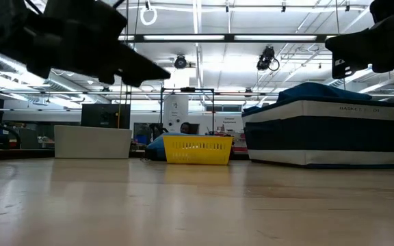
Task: Pick & place medical supplies in basket/bin
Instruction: Move the gray bin to the center of the table
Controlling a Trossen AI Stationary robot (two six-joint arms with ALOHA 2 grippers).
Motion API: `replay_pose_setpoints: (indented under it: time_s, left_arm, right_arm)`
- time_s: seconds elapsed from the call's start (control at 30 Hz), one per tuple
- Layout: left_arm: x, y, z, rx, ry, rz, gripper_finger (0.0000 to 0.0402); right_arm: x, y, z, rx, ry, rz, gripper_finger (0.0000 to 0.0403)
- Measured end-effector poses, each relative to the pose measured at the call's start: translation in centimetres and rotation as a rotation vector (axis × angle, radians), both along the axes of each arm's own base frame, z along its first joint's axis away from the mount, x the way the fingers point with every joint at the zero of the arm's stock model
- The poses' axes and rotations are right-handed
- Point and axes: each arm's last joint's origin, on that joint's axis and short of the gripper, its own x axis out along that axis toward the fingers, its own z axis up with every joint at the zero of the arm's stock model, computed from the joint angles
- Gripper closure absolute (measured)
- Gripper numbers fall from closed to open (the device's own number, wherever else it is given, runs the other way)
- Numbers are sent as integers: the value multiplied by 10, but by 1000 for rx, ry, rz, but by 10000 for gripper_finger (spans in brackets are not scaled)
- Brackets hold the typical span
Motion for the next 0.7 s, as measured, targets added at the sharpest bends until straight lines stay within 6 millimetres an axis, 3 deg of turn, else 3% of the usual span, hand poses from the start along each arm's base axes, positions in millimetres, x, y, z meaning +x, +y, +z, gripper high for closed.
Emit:
replay_pose_setpoints:
  time_s: [0.27, 0.57, 0.7]
  left_arm:
    - [-22, 13, -10, 68, 20, 209, 16]
    - [-79, 19, -7, -21, -142, 229, 16]
    - [-89, 20, -7, -52, -144, 206, 16]
  right_arm:
    - [0, 0, 0, 26, 6, 0, 403]
    - [0, 0, -1, 22, 14, -15, 403]
    - [0, -1, -1, 30, 17, -25, 403]
